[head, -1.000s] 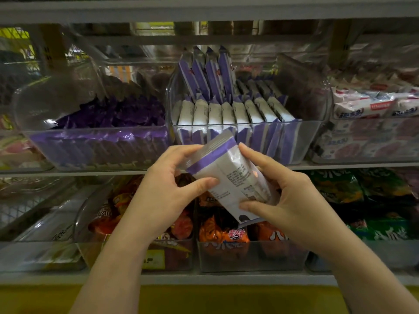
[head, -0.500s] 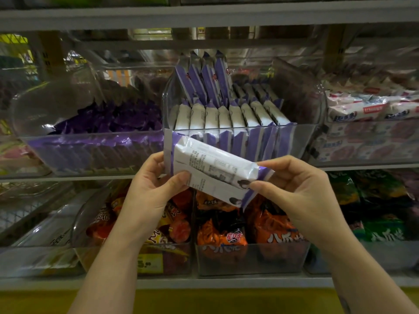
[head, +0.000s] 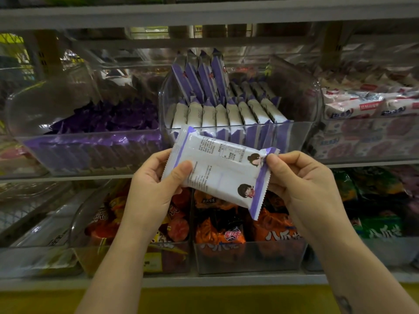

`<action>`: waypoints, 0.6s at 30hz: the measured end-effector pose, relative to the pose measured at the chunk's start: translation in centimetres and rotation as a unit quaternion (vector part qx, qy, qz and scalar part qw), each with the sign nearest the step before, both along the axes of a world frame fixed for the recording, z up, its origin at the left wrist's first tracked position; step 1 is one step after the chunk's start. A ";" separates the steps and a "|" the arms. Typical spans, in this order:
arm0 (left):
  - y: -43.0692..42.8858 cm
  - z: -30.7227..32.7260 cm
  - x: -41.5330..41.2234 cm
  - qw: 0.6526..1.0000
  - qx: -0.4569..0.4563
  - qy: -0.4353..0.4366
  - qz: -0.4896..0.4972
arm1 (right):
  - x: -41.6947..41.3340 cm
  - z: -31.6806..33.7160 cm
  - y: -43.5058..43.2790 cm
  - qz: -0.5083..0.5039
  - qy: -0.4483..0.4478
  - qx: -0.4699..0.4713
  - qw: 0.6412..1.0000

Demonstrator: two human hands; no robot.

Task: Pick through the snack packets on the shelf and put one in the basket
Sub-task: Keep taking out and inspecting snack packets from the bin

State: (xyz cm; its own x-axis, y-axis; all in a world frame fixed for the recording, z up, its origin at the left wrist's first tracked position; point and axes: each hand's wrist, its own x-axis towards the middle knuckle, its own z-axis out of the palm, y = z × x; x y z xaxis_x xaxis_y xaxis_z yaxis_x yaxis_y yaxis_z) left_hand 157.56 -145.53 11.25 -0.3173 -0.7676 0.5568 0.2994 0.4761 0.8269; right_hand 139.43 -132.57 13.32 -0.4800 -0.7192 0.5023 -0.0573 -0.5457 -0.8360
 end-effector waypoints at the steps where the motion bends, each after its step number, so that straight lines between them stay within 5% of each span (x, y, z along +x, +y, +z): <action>1: 0.1 0.1 0.0 1.000 -0.006 0.004 0.007 | -0.1 0.0 0.0 0.007 -0.002 0.002 1.000; 10: 1.2 0.3 -1.1 0.997 -0.019 0.075 0.008 | -0.2 0.0 0.4 0.161 0.118 0.141 0.970; 18: 4.2 0.6 -3.4 0.996 -0.075 0.054 0.015 | 1.0 0.3 0.0 0.094 0.083 0.036 0.991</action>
State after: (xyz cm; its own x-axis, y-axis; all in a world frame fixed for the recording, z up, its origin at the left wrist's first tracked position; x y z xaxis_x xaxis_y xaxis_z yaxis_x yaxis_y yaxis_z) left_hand 154.19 -141.32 11.86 -0.2280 -0.6816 0.6953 0.3670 0.6013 0.7098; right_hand 140.42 -132.53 13.59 -0.2490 -0.8255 0.5066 -0.1001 -0.4983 -0.8612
